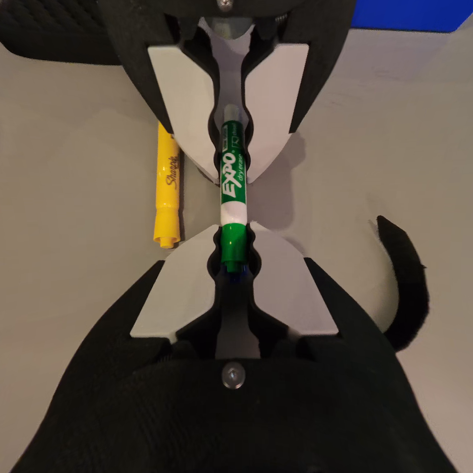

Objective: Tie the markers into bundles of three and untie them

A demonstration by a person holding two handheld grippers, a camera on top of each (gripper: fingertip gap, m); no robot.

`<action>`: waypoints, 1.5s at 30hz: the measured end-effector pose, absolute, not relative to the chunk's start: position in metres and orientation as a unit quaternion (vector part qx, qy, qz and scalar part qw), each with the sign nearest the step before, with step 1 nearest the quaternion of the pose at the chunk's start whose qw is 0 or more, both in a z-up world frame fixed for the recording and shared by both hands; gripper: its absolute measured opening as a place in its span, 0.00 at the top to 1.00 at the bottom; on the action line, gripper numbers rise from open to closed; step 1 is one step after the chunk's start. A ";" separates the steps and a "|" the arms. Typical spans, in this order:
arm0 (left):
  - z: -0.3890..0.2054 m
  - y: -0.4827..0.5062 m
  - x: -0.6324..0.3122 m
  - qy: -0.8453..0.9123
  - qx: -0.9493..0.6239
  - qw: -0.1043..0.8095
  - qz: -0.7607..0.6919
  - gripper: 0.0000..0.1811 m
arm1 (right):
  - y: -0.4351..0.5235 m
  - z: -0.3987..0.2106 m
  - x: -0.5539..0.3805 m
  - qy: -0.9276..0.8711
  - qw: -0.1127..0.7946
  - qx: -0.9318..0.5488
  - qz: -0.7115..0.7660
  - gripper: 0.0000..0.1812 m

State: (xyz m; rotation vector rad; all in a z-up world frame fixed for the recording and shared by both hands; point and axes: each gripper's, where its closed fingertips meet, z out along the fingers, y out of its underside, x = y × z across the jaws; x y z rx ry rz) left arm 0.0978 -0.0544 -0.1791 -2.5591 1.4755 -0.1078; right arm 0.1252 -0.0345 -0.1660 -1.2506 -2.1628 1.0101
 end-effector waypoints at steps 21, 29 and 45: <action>-0.143 -0.045 0.108 0.516 -0.852 0.042 -0.081 0.90 | -0.032 -0.148 0.127 -0.744 0.094 -0.485 0.450 0.82; -0.138 -0.044 0.106 0.512 -0.853 0.049 -0.092 0.90 | -0.037 -0.156 0.126 -0.747 0.084 -0.492 0.439 0.89; -0.121 -0.033 0.101 0.521 -0.846 0.099 -0.057 0.75 | -0.030 -0.136 0.126 -0.712 0.089 -0.516 0.468 0.89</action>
